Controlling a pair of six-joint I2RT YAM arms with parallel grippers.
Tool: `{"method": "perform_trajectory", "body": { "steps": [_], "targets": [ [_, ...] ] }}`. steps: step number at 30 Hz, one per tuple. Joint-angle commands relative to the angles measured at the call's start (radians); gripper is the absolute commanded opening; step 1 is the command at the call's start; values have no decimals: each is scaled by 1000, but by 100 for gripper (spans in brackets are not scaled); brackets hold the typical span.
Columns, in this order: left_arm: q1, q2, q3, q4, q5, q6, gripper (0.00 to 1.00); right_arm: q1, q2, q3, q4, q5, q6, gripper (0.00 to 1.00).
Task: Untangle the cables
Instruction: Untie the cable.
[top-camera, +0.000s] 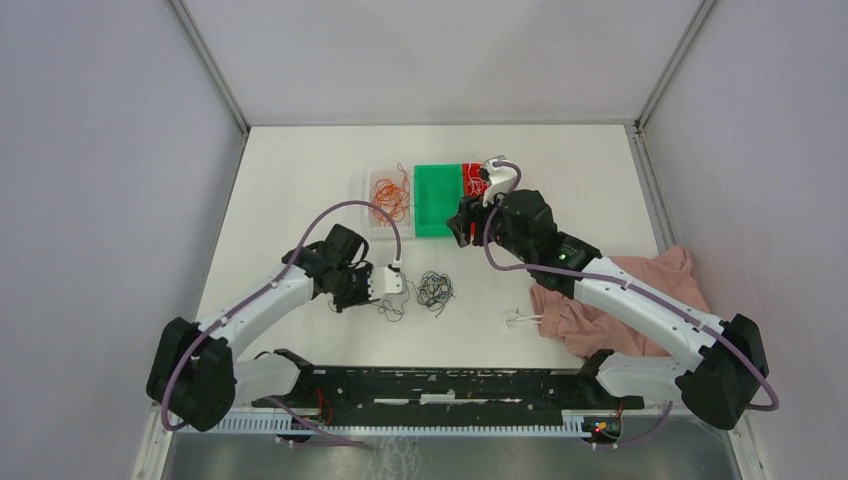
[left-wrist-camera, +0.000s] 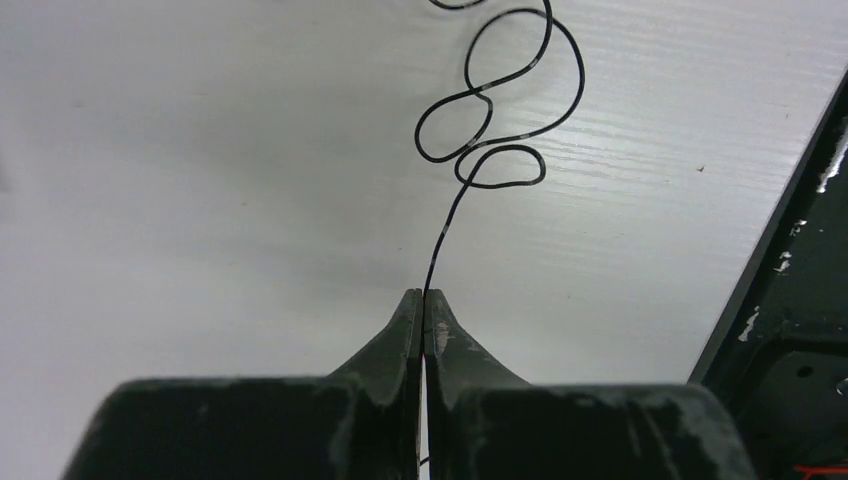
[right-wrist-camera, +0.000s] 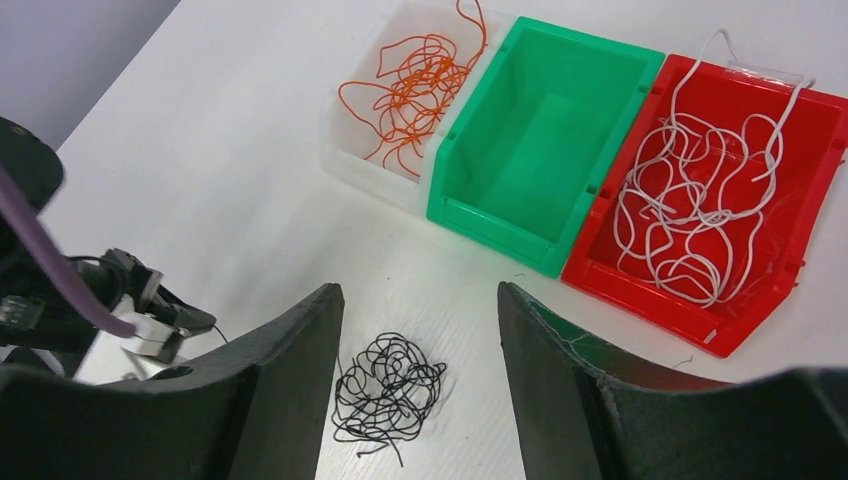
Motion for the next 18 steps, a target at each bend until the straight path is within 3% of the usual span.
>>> {"method": "perform_trajectory", "body": {
  "steps": [1, 8, 13, 18],
  "targets": [
    [-3, -111, 183, -167, 17, 45, 3, -5, -23, -8, 69, -45, 17, 65],
    [-3, -178, 452, -321, 70, 39, 3, -3, -1, -56, 265, -314, 47, 67],
    [-3, -202, 562, -302, 85, 24, 3, 29, 14, -81, 406, -459, 38, 70],
    [-3, -219, 642, -221, 86, -9, 3, 84, 34, -44, 436, -485, 28, 72]
  ]
}}
